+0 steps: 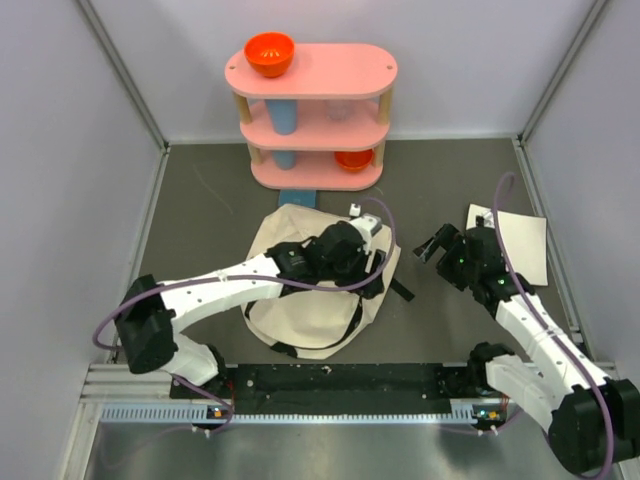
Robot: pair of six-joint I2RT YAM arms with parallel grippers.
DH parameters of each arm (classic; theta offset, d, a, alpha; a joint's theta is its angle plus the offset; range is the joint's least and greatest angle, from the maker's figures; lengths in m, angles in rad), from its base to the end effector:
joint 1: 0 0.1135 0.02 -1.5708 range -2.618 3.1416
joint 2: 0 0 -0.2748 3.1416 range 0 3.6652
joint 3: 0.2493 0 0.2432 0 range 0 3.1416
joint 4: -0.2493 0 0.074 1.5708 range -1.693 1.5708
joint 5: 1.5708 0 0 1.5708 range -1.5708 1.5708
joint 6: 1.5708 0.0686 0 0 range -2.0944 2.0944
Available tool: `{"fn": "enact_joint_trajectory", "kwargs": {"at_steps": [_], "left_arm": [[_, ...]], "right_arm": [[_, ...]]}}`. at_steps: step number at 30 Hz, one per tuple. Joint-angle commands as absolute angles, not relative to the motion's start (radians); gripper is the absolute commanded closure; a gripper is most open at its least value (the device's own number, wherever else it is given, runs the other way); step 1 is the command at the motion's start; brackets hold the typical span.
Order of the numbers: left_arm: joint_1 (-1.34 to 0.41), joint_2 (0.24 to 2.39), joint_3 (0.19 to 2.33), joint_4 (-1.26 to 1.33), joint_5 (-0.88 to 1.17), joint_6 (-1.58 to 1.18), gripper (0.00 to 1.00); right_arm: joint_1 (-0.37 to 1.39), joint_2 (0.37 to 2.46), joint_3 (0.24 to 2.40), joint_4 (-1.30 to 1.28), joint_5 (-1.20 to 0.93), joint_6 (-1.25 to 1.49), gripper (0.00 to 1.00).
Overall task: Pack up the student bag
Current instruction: Zip the student bag at the center of the board.
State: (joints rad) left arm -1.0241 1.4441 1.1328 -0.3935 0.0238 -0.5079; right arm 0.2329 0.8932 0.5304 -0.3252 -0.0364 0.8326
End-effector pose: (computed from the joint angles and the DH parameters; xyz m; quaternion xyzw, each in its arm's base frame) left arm 0.1736 -0.2884 0.2787 0.2365 0.8763 -0.2987 0.2949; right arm 0.1935 0.0485 0.2095 0.2596 0.8660 0.2311 0.3596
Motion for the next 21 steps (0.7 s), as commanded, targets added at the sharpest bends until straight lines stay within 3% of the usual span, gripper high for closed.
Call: {"fn": "enact_joint_trajectory", "kwargs": {"at_steps": [1,3,21], "left_arm": [[-1.052,1.502,1.200,-0.336,0.051,-0.575,0.29],[-1.055,1.531,1.206,-0.347,0.028,-0.616,0.35],[-1.086,1.657,1.186,-0.385,-0.170,-0.773,0.37]], "right_arm": [[0.230,0.841,0.505,-0.310,-0.092,0.821,0.02],[0.229,0.830,0.488,-0.308,-0.106,0.830,0.02],[0.230,0.808,0.440,-0.279,-0.141,0.830,0.02]]}}
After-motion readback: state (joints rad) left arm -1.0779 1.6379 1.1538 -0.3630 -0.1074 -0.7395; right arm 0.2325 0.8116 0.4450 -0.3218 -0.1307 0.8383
